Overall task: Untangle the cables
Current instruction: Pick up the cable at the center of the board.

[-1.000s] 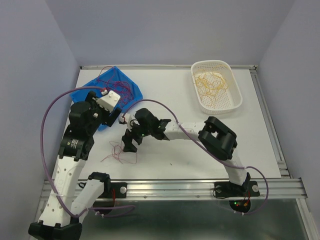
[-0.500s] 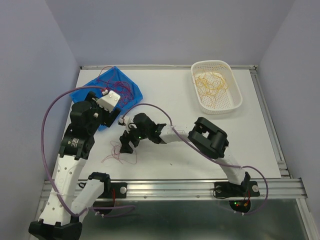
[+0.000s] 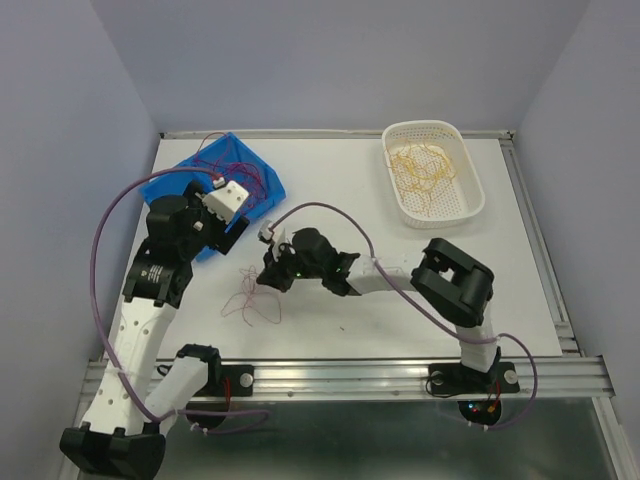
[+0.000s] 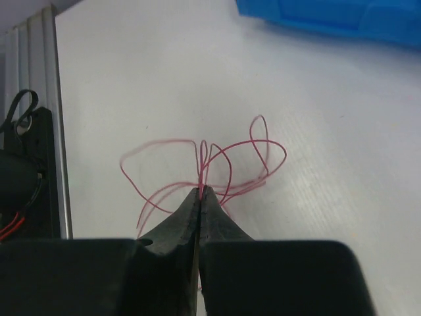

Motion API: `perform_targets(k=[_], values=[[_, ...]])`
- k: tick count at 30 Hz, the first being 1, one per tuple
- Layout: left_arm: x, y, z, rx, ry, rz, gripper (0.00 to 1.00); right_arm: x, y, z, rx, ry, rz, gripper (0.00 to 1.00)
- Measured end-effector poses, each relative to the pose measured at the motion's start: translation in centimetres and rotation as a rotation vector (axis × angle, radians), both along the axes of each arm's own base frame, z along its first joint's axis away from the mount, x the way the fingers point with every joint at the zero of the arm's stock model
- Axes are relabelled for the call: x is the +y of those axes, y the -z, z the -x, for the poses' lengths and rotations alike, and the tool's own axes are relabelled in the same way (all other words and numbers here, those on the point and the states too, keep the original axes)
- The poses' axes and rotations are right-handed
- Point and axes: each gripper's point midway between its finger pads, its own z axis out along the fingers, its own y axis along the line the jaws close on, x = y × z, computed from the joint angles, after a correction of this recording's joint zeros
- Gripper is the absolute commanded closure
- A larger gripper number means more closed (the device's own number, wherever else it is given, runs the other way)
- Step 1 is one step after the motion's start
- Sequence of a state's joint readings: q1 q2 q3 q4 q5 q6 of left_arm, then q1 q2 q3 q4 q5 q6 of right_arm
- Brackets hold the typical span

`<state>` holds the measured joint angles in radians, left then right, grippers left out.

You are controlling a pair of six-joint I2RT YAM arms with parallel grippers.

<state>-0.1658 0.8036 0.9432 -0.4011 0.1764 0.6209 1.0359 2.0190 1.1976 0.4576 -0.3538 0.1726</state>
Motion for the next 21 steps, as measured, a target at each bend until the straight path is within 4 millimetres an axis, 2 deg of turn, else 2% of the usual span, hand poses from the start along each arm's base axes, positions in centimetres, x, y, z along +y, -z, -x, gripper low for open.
perform_targets(k=[2,3,6,10,14,21], values=[[-0.8,0.6,-0.3,0.026,0.045,0.018,0.1,-1.1,-2.1,-0.7,-0.034,0.038,-0.038,0.99],[-1.2,0.8,-0.4,0.033,0.067,0.026,0.07,-1.9,-4.1,-1.2,-0.063,0.064,-0.078,0.99],[-2.8,2.2,-0.6,0.064,0.162,0.051,0.06,-3.5,-7.8,-2.2,-0.119,0.112,-0.15,0.99],[-4.6,4.0,-0.1,0.115,0.305,0.073,0.05,-5.5,-11.5,-3.5,-0.191,0.177,-0.219,1.0],[-5.6,5.4,0.5,0.166,0.435,0.09,0.05,-6.6,-13.1,-3.7,-0.227,0.207,-0.243,0.99],[-6.1,7.7,2.1,0.265,0.606,0.109,0.05,-7.3,-13.9,-3.7,-0.253,0.215,-0.25,1.0]])
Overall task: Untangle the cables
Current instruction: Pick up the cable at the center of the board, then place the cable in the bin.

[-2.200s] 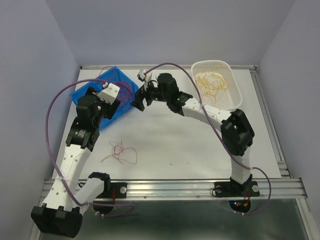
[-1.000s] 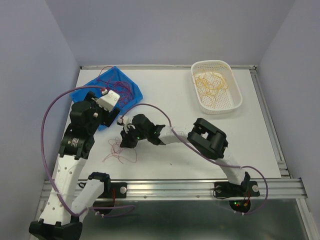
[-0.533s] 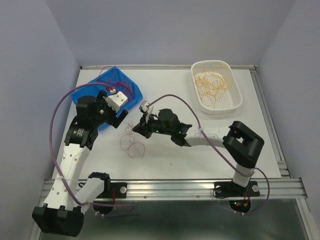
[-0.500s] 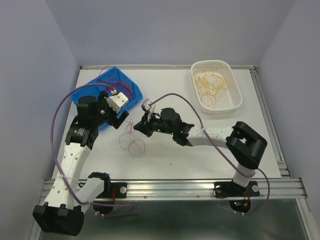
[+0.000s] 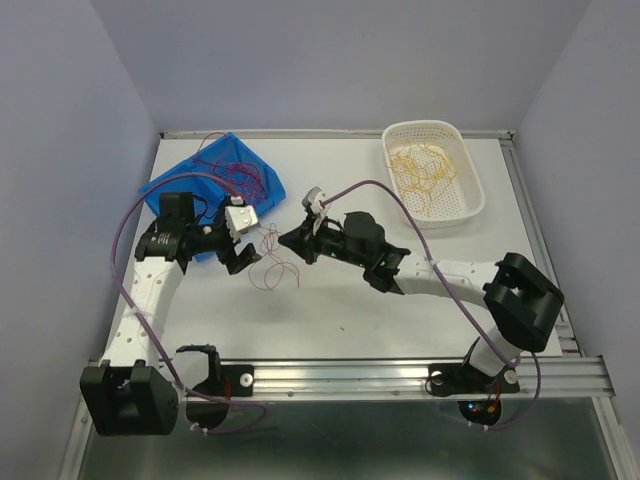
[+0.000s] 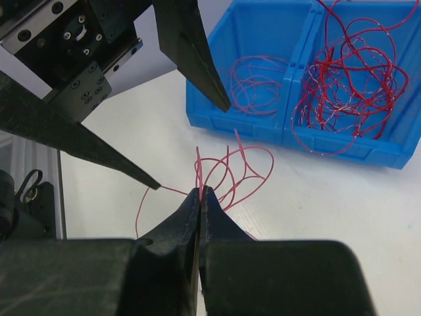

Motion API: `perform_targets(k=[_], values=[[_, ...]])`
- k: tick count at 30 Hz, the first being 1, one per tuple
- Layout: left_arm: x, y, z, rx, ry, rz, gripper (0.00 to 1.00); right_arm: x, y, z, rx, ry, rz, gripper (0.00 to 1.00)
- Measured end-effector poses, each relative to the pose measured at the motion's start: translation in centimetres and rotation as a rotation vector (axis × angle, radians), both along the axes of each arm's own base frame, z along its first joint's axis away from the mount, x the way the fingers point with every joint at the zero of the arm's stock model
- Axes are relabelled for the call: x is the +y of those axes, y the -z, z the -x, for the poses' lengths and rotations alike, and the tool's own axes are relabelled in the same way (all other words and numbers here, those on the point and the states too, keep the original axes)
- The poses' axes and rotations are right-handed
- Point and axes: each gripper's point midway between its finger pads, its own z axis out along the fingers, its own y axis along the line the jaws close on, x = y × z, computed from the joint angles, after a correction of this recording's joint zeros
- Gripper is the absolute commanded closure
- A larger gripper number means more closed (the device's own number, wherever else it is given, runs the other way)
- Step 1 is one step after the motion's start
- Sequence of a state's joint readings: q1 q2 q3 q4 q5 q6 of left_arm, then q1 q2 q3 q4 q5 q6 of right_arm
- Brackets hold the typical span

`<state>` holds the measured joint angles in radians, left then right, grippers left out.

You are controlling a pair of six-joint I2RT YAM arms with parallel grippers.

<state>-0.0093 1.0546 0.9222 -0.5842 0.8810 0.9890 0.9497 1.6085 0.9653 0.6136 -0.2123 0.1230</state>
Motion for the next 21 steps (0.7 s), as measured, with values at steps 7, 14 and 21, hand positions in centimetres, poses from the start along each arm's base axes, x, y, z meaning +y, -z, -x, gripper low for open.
perform_targets(k=[7,14,21], values=[[-1.3,-0.3,0.9,0.004,0.112,0.042,0.05,0.1,-0.3,0.6,-0.013,-0.035,-0.003,0.99],[-2.1,-0.5,0.6,0.028,0.148,0.091,0.04,0.5,-0.3,1.5,-0.011,-0.094,-0.003,0.99],[-3.2,0.1,0.8,0.061,0.188,0.1,0.28,1.2,0.7,2.1,0.008,-0.148,0.009,0.99]])
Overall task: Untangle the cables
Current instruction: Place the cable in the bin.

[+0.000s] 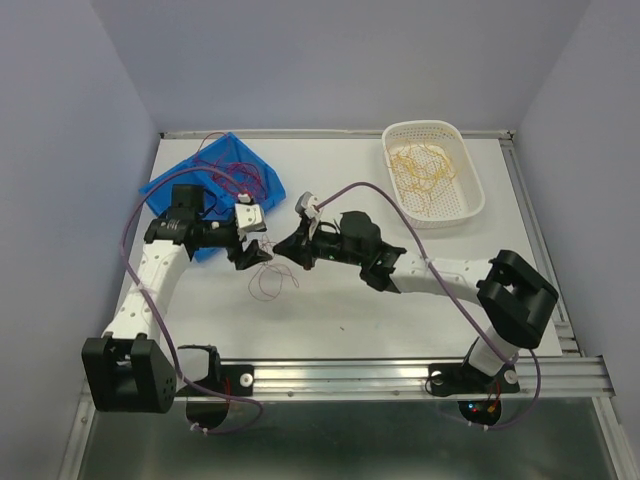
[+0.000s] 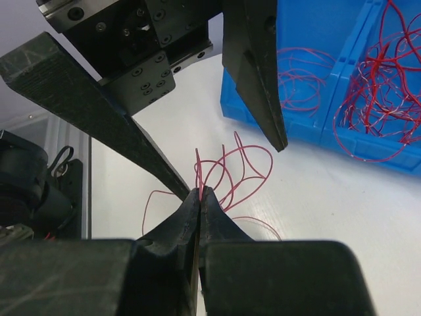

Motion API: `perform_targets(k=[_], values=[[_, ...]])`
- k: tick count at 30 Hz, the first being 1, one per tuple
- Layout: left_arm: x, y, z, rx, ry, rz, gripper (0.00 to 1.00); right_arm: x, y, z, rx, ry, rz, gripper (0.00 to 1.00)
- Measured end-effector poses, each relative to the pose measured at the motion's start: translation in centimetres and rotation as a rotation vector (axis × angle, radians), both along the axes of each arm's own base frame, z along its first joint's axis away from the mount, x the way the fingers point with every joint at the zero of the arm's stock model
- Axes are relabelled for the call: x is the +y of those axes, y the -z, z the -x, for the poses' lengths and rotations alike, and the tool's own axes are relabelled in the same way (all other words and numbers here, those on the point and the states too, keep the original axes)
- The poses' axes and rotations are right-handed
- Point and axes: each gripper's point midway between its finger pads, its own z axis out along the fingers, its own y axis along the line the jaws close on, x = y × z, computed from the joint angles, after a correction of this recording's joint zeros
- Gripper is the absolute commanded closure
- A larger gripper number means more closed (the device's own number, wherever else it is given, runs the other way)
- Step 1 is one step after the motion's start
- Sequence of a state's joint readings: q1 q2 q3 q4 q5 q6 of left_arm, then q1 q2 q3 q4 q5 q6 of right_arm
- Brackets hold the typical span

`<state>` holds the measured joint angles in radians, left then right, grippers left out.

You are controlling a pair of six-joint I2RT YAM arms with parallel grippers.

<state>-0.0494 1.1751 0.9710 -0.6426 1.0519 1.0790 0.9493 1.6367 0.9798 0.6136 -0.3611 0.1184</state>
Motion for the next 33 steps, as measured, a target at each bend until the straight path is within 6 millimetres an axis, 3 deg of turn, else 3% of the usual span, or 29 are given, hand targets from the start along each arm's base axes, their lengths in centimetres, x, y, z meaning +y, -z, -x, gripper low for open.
perform_targets(k=[1,2,4,5,6,7,8,10,15,20,25,29,33], values=[[-0.3,0.0,0.0,0.0,0.008,0.0,0.34,0.1,0.0,0.1,0.002,-0.005,-0.001,1.0],[-0.6,0.1,0.1,0.006,0.016,0.0,0.55,0.1,0.0,0.1,0.003,-0.009,-0.001,1.0],[-1.0,0.4,0.2,0.021,0.028,0.0,0.74,0.1,-0.1,0.3,0.004,-0.019,-0.006,0.97],[-1.2,0.7,0.2,0.032,0.034,-0.002,0.97,0.2,-0.2,0.4,0.005,-0.024,-0.01,0.92],[-1.4,1.0,0.2,0.043,0.041,-0.003,1.0,0.2,-0.3,0.4,0.003,-0.026,-0.015,0.81],[-1.5,1.3,0.2,0.056,0.044,-0.005,1.0,0.2,-0.4,0.4,0.003,-0.027,-0.018,0.51],[-1.6,1.5,0.1,0.069,0.044,-0.006,1.0,0.2,-0.6,0.4,0.0,-0.027,-0.023,0.4],[-1.5,1.8,-0.2,0.089,0.024,-0.014,1.0,0.2,-0.7,0.2,-0.004,-0.013,-0.028,0.3],[0.3,1.4,-3.0,0.049,-0.161,-0.087,1.0,-1.1,-1.0,-1.7,-0.013,0.125,-0.034,0.21],[4.4,-1.8,-5.0,-0.073,-0.413,-0.142,1.0,-4.3,-2.2,-3.1,-0.032,0.297,-0.063,0.21],[9.5,-9.1,-6.8,-0.281,-0.689,-0.198,1.0,-6.5,-3.7,-4.1,-0.053,0.418,-0.105,0.21],[13.8,-16.5,-8.4,-0.453,-0.892,-0.222,1.0,-7.6,-3.4,-4.6,-0.054,0.477,-0.104,0.21],[16.9,-21.9,-9.6,-0.553,-1.018,-0.236,1.0,-8.5,-3.2,-4.8,-0.053,0.512,-0.102,0.21]])
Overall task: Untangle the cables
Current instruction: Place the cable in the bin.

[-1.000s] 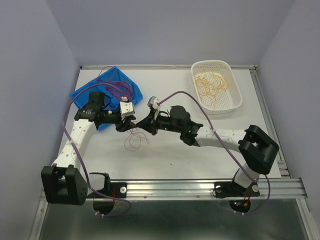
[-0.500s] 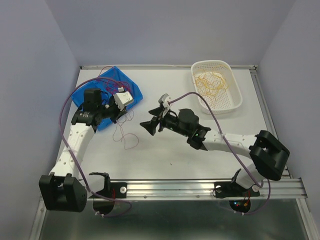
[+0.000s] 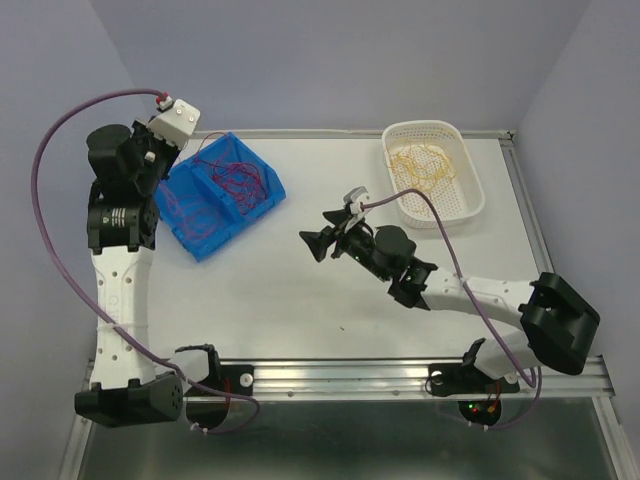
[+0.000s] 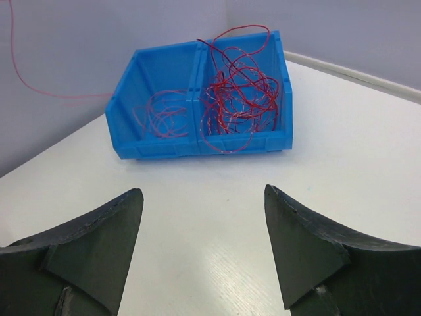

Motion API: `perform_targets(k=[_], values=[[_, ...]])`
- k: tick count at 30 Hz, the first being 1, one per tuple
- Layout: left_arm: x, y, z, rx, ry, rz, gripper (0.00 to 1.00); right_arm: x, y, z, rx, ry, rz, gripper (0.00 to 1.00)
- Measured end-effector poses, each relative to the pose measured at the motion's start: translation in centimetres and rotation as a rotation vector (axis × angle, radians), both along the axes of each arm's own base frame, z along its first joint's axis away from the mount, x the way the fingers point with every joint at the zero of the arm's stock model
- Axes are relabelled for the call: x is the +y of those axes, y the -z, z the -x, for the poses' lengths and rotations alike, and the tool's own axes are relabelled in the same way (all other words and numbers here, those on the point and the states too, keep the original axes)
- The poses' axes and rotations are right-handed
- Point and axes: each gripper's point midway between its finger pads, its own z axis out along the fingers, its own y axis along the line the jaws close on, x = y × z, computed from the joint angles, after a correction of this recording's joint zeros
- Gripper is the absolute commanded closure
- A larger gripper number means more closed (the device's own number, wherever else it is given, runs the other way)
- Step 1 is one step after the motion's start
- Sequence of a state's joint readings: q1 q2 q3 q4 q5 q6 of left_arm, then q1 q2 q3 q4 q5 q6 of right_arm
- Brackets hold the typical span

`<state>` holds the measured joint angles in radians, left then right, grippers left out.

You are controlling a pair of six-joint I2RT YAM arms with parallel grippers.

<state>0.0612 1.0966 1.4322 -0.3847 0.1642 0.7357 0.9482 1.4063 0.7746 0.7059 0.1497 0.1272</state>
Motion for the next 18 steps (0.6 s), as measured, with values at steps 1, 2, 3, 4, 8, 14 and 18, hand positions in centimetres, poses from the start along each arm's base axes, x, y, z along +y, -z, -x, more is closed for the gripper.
perform_targets(k=[1,2,3,4,8,14,18], values=[[0.5,-1.1,-0.3,-0.018,-0.02,-0.006,1.0,-0.2,0.0,0.1,0.0,0.005,-0.001,0.21],[1.0,-2.1,-0.8,-0.038,-0.036,-0.012,1.0,-0.5,0.1,0.1,0.0,0.011,-0.001,0.21],[1.3,-2.5,-1.2,-0.043,-0.048,-0.016,1.0,-0.6,0.1,0.2,0.0,0.013,-0.002,0.21],[1.6,-2.8,-1.5,-0.047,-0.057,-0.019,1.0,-0.9,0.0,0.2,-0.002,0.019,-0.003,0.21],[2.9,-2.4,-3.5,-0.029,-0.085,-0.023,1.0,-1.4,-0.4,0.2,-0.011,0.036,-0.009,0.21],[4.2,1.1,-7.4,0.047,-0.087,-0.009,1.0,-2.4,-1.0,0.5,-0.028,0.056,-0.019,0.21],[4.5,3.1,-10.3,0.087,-0.061,0.013,1.0,-2.9,-0.8,0.5,-0.026,0.071,-0.017,0.21]])
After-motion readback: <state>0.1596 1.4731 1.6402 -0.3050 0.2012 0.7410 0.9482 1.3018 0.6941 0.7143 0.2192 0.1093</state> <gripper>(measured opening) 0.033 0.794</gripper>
